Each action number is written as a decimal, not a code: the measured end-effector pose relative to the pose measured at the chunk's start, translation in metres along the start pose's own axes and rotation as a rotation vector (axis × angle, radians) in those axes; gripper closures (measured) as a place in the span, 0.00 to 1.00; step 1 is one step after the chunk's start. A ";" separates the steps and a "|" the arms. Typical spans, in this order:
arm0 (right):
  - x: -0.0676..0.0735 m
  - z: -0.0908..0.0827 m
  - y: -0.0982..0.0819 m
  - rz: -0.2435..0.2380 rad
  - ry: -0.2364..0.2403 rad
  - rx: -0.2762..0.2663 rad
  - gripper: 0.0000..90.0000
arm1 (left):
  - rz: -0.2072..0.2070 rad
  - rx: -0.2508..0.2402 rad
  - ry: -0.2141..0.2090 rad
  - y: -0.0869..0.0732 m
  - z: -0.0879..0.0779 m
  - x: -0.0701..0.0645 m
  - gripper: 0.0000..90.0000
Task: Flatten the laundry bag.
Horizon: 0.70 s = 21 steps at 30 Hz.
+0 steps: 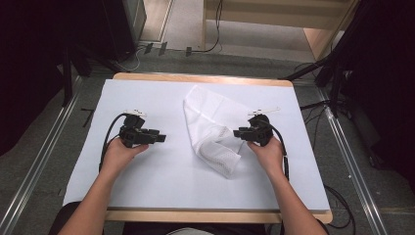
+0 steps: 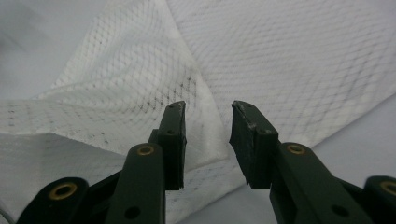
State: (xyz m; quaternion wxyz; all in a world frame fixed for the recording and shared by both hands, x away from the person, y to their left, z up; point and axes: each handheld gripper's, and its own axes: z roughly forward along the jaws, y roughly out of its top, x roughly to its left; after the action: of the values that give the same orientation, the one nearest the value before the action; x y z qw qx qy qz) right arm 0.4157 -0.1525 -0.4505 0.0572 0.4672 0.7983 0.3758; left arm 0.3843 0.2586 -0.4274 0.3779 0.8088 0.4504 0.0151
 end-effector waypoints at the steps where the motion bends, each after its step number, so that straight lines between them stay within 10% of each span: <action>1: 0.000 0.003 -0.001 0.003 -0.003 0.014 0.75 | 0.004 0.002 -0.001 0.000 0.000 0.000 0.61; 12: 0.011 0.019 -0.003 -0.068 -0.060 0.097 0.97 | -0.005 -0.005 0.006 -0.001 -0.001 0.002 0.61; 21: 0.021 0.008 0.011 -0.047 0.028 0.054 1.00 | -0.012 -0.009 0.011 -0.002 -0.004 0.005 0.61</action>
State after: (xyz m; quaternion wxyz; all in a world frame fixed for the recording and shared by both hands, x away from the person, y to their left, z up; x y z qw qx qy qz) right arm 0.4152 -0.1289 -0.4435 0.0424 0.4443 0.8197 0.3590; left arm 0.3847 0.2656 -0.4268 0.3789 0.8042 0.4574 0.0193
